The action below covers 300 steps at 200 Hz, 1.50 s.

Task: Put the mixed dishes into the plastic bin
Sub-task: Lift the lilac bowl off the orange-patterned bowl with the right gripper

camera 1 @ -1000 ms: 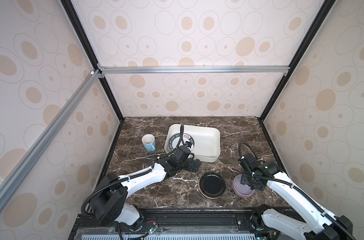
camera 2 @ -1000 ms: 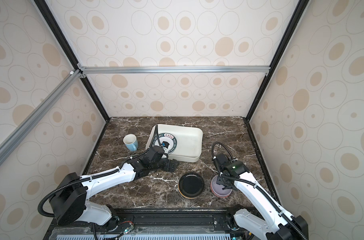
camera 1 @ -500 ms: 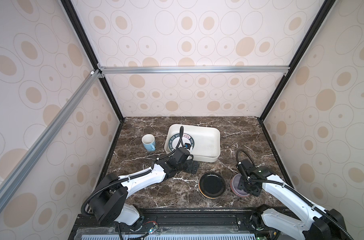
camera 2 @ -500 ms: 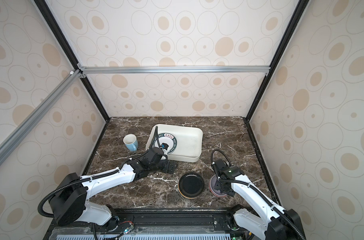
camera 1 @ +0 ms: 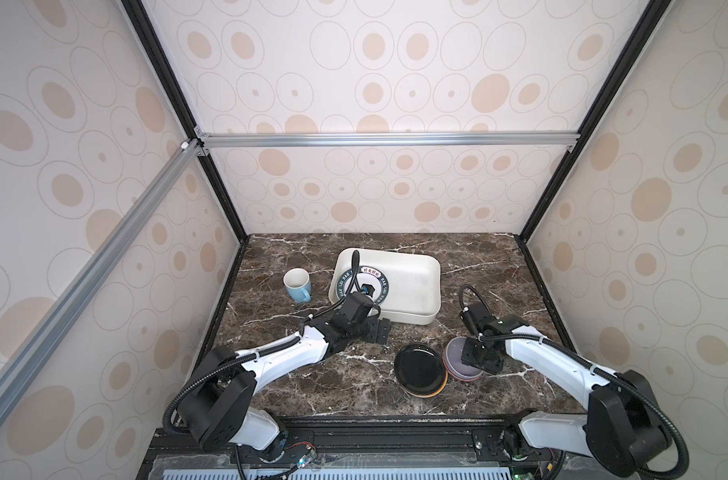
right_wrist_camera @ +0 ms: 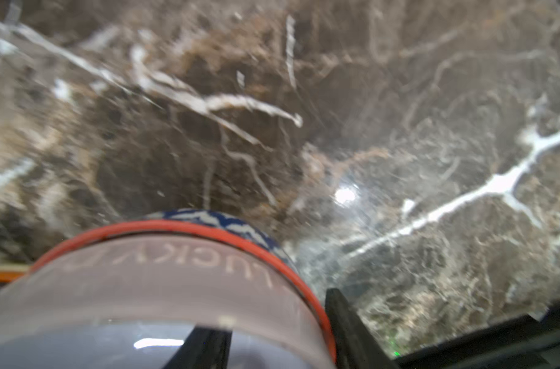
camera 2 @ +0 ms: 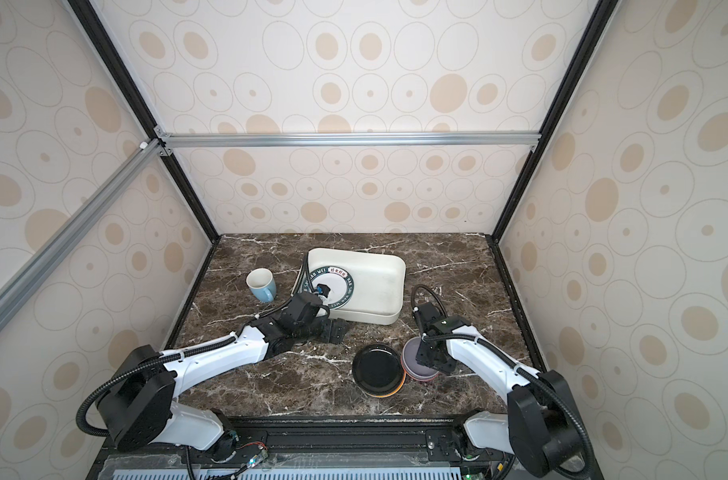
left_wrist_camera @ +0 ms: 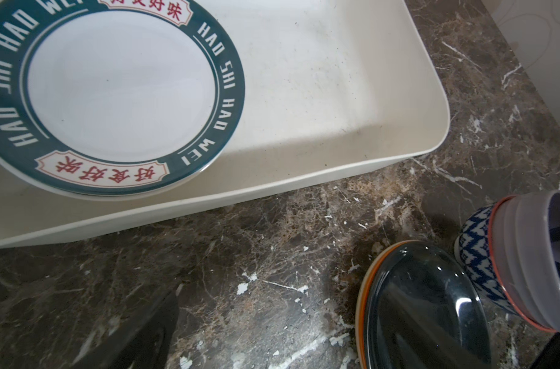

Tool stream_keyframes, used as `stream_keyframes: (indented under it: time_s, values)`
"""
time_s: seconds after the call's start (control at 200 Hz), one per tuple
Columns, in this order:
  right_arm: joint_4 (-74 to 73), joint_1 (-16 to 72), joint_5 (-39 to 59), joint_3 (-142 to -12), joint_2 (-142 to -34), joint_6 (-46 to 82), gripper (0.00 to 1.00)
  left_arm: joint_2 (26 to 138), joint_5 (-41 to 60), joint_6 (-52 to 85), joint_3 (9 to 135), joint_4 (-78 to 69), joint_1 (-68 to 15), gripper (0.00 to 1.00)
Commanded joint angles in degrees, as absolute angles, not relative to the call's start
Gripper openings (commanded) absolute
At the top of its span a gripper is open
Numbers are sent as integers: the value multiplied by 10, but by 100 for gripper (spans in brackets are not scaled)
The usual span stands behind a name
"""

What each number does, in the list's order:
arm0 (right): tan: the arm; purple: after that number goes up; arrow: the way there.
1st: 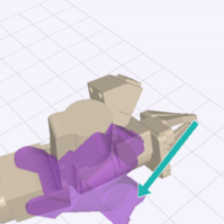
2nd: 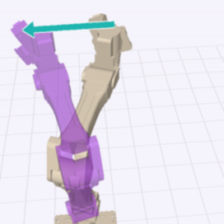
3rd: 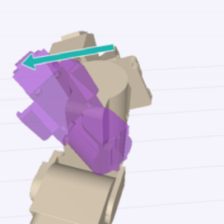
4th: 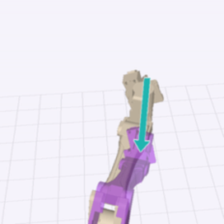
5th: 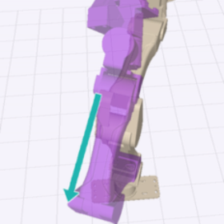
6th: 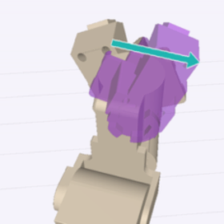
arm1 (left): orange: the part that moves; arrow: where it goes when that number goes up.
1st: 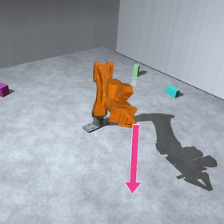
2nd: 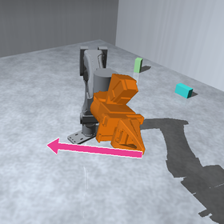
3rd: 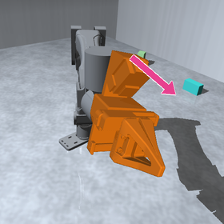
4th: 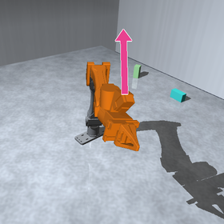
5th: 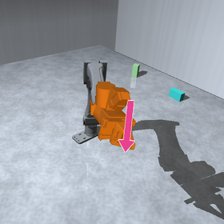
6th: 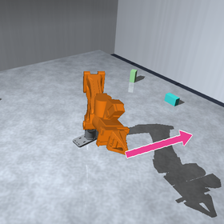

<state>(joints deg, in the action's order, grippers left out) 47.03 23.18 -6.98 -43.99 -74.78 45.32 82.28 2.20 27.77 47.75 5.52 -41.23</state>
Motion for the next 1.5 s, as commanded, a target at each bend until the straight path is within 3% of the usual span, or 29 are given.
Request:
stream_keyframes:
  time_s: [0.0,0.19,0.335,0.635,0.715,0.93,1.496]
  values:
    - [450,232,-60,-482,-769,430,49,800,11,267,476,70,-402,99]
    - [490,232,-98,-518,-762,402,48,792,8,266,475,77,-392,99]
    - [489,229,-89,-510,-747,396,38,792,8,268,476,77,-391,99]
    - [498,222,-87,-485,-733,391,32,784,8,270,471,79,-389,99]
    - [503,217,-90,-481,-720,387,21,783,6,269,473,80,-390,99]
    - [517,196,-87,-485,-692,371,6,779,5,269,477,84,-390,98]
    - [551,193,-51,-544,-661,343,0,769,7,267,485,92,-385,99]
